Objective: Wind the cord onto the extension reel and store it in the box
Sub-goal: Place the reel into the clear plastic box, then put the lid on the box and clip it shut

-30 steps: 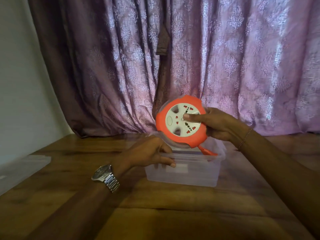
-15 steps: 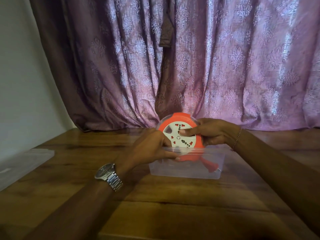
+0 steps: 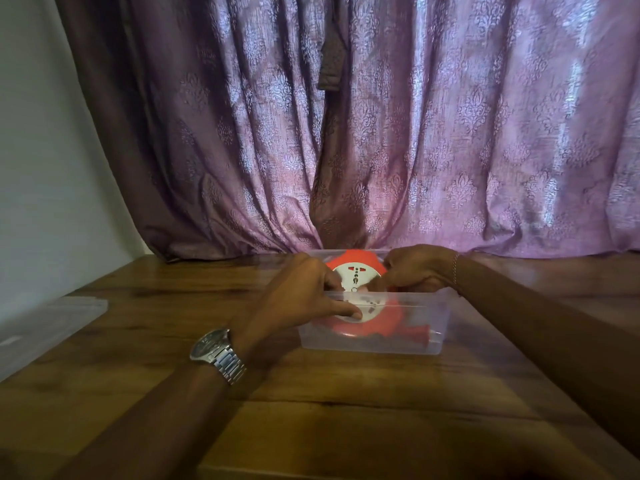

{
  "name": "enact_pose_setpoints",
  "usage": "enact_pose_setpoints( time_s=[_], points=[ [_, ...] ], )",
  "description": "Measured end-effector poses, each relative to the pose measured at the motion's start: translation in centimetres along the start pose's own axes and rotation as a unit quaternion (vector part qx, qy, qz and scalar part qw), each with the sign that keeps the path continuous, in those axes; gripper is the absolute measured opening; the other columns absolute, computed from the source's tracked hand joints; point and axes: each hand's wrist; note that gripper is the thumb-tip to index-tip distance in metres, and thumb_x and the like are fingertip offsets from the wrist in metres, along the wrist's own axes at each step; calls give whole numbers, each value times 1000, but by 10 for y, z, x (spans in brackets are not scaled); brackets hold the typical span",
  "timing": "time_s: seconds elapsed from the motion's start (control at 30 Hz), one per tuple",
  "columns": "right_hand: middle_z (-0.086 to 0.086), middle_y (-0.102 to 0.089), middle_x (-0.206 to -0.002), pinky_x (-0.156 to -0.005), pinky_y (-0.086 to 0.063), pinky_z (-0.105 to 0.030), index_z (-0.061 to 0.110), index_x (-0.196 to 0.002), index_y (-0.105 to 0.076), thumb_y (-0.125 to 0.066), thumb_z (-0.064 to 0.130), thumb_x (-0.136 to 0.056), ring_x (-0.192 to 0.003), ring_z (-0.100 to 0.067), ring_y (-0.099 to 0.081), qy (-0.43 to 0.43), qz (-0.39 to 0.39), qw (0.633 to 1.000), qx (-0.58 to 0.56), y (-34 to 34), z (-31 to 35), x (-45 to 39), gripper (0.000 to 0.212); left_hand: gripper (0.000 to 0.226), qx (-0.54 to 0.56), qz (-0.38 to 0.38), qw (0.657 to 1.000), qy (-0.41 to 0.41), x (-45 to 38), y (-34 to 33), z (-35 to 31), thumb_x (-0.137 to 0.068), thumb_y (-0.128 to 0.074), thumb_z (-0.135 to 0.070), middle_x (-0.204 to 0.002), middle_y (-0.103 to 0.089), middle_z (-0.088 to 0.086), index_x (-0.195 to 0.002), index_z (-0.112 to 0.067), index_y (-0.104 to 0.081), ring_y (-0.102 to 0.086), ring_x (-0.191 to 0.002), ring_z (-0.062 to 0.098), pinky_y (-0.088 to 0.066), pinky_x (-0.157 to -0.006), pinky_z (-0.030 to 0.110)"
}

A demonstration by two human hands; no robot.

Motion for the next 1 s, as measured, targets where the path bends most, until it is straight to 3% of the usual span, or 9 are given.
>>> enact_pose_setpoints(
  time_s=[0.07,0.13,0.3,0.53,0.63,0.73,0.8,0.9,1.0],
  points=[
    [5,-76,-75,-64,-57,-20,6,-97,-66,-68,13,-88,-68,-6,-71,-1,-3,999,43,-1,-1,1,11,56,13,3,1000,1,0,-1,0,-73,-91,-46,-49,-57,16,-53,-2,-63,-34,-46,10,-25,-47,22],
    [5,-76,-77,-62,-56,-20,10,-97,-66,-68,17,-89,-69,-6,-71,-7,-2,998,65,-1,-2,1,11,55,15,8,1000,9,-1,-1,1,-73,-91,-48,-53,-62,17,-55,-2,-66,-36,-46,10,-26,-48,23],
    [-9,-73,-108,-92,-54,-40,7,-116,-62,-70,24,-87,-101,-24,-69,-48,25,995,87,1,3,-2,35,49,11,0,1000,10,-1,0,-1,-72,-92,-46,-52,-63,13,-55,-6,-69,-40,-46,12,-27,-47,21],
    [7,-70,-90,-62,-55,-18,21,-101,-61,-61,28,-93,-82,-7,-67,-32,13,989,147,-5,5,9,11,49,10,-6,1000,13,-1,-2,-1,-70,-93,-48,-59,-68,16,-63,-3,-74,-44,-48,13,-31,-48,22],
    [7,-68,-84,-58,-53,-19,25,-93,-61,-60,52,-88,-72,-8,-64,-35,-54,936,345,-11,16,19,28,36,53,-25,998,30,0,3,-5,-64,-97,-43,-66,-76,3,-75,-12,-83,-65,-53,12,-42,-49,20],
    [-3,-68,-97,-63,-52,-31,10,-113,-60,-52,67,-85,-77,-19,-63,-21,-178,849,496,-21,32,20,64,39,123,-61,989,50,6,12,-7,-63,-100,-37,-67,-77,-1,-84,-9,-83,-67,-56,1,-57,-58,20],
    [-10,-63,-106,-69,-43,-34,10,-122,-50,-46,65,-89,-93,-29,-61,59,-284,808,512,-30,46,15,64,43,134,-100,984,64,11,19,-4,-65,-98,-40,-71,-77,1,-89,-9,-80,-71,-61,8,-60,-62,21],
    [-15,-61,-114,-77,-46,-37,13,-119,-49,-49,59,-90,-105,-35,-59,193,-298,812,464,-51,74,-4,55,45,94,-176,976,91,25,36,14,-70,-90,-47,-83,-79,-2,-98,-14,-78,-74,-74,10,-62,-70,26],
    [-20,-52,-130,-89,-44,-40,7,-127,-43,-53,53,-89,-118,-37,-52,202,-250,833,450,-85,99,-35,60,52,25,-213,967,136,49,62,36,-69,-79,-52,-91,-79,-8,-107,-16,-77,-73,-83,-1,-60,-81,22]
  ],
)
Point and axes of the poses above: each hand's wrist, its own x-axis away from the middle knuckle, its own y-axis out of the back of the hand, z = x × y
